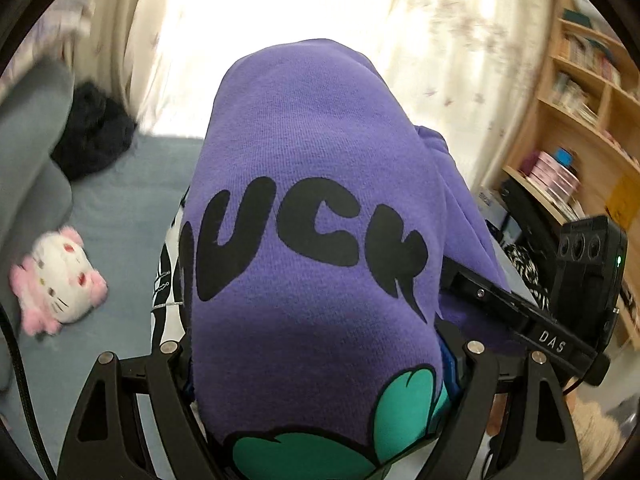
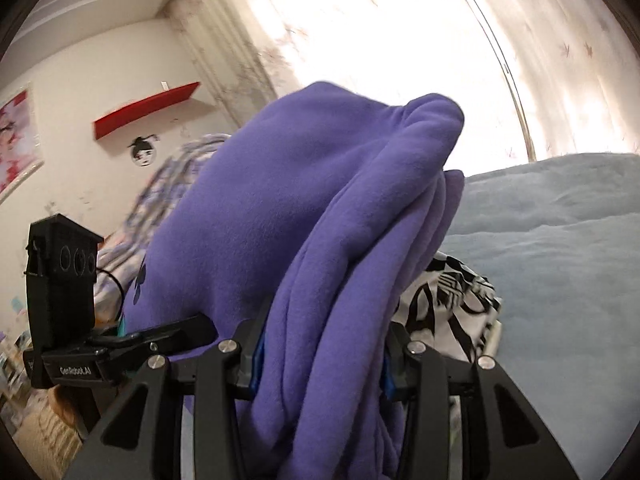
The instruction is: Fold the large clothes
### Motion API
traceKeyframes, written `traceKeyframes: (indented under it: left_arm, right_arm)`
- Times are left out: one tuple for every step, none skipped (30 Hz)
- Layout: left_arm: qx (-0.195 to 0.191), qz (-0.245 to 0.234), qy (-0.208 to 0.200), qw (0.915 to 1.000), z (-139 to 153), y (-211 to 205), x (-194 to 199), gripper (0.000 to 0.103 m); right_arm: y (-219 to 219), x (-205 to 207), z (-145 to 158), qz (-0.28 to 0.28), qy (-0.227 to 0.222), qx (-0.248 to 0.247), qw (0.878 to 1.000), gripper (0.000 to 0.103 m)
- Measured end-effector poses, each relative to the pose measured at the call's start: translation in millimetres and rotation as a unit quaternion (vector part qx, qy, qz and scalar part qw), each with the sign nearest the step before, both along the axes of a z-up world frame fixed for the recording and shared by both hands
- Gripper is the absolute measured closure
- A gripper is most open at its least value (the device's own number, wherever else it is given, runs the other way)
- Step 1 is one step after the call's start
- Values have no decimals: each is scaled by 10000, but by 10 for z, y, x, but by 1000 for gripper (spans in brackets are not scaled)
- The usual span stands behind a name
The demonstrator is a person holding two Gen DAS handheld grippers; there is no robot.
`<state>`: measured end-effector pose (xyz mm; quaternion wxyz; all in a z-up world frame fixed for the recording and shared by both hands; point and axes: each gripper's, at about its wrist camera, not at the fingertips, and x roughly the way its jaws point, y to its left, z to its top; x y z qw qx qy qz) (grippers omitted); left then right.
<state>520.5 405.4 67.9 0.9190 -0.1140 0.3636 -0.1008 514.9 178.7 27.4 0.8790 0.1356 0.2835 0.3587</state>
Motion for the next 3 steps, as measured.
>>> traceKeyframes:
  left_arm:
    - [-96,38,169,9998,-134,100,155,19]
    - [-211,73,427,9988,-307,206,322,19]
    - [-306,119,678,9972,-474,271,443,19]
  right_arm:
    - [-11,116,-118,-25,156,38,9999,61]
    - [42,264,-291,-76,365,74,9993,61]
    - [111,374,-454,-87,551,47,9984,61]
